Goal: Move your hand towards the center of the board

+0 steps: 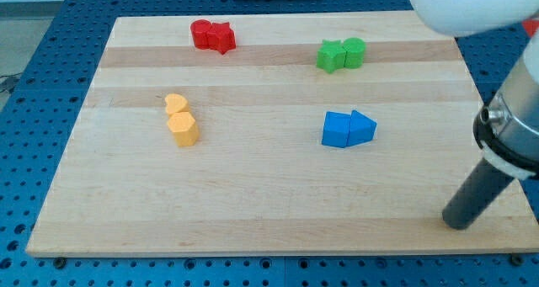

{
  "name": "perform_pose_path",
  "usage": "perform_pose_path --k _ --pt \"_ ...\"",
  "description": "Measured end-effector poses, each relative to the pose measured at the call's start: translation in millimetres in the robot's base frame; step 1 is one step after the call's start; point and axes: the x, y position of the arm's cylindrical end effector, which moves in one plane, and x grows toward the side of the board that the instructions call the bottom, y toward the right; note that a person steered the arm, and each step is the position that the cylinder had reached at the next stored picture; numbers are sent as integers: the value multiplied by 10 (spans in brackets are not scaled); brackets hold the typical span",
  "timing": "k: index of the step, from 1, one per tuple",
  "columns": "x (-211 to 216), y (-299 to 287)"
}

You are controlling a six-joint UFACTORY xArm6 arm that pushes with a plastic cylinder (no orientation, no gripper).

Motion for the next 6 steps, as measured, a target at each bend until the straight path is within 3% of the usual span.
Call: perform_pose_path --k 3,6 --pt "-657 -4" --pt "-645 -98"
